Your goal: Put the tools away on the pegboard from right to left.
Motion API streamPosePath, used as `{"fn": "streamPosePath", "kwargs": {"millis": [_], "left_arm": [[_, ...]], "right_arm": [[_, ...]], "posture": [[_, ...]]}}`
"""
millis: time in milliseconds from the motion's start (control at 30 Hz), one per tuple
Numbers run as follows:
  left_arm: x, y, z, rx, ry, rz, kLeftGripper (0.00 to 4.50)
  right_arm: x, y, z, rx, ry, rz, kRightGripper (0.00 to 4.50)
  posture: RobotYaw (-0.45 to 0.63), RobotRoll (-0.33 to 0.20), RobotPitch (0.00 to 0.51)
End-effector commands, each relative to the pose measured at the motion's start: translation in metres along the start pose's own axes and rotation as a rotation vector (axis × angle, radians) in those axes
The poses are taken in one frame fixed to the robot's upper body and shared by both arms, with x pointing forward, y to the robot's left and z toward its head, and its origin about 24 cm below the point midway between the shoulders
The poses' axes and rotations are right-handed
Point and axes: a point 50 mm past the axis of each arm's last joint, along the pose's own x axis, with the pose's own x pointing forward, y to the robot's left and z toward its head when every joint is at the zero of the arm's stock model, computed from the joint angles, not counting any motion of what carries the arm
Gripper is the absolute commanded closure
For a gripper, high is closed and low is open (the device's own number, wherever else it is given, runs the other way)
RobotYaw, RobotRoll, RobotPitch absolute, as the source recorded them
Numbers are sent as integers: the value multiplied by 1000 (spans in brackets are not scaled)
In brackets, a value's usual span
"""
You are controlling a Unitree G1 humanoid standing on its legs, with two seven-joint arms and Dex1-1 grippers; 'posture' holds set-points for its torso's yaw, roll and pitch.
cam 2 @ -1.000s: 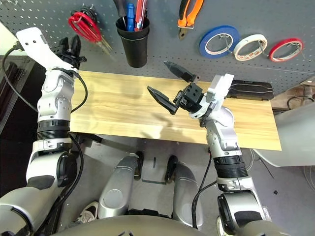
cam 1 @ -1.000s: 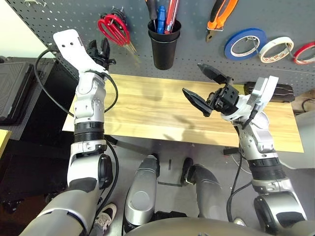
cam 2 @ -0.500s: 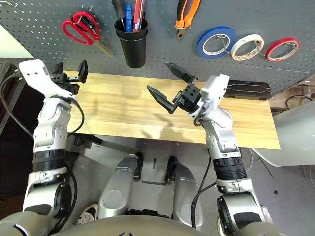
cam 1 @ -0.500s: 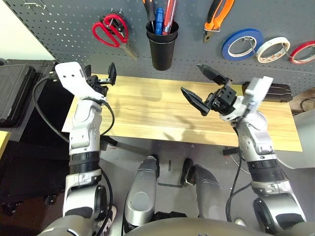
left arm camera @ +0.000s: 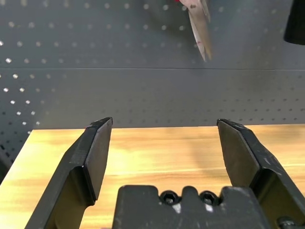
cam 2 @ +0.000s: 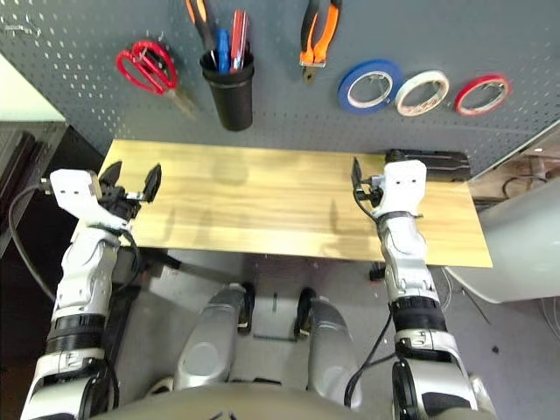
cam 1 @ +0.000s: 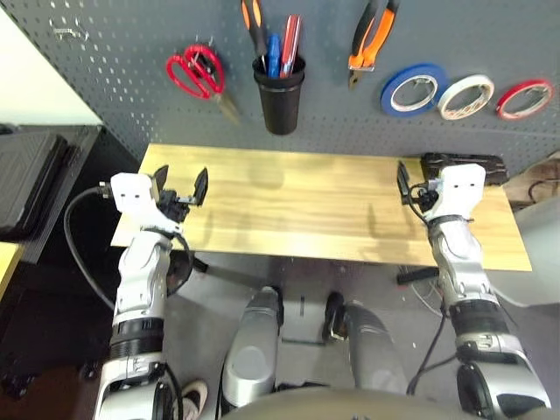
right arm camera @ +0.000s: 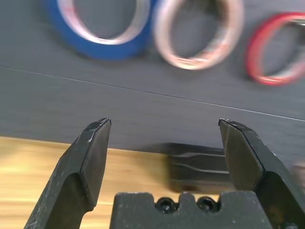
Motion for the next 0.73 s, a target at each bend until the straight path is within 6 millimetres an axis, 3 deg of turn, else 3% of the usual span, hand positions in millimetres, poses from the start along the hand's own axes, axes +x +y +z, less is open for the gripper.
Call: {"fn": "streamPosePath", "kwargs": {"millis": [33, 333, 733], "left_arm": [[-1, 8, -4, 19, -15, 6, 15], [5, 23, -4, 6, -73, 43, 15], [4, 16, -9, -7, -69, 43, 15]], "right_arm": [[-5, -12, -8, -18, -6, -79, 0], [-6, -23, -12, -18, -20, -145, 0], [0, -25, -11, -20, -23, -143, 0]], "posture": [[190, 0, 162], [160, 0, 159], [167, 0, 177]]}}
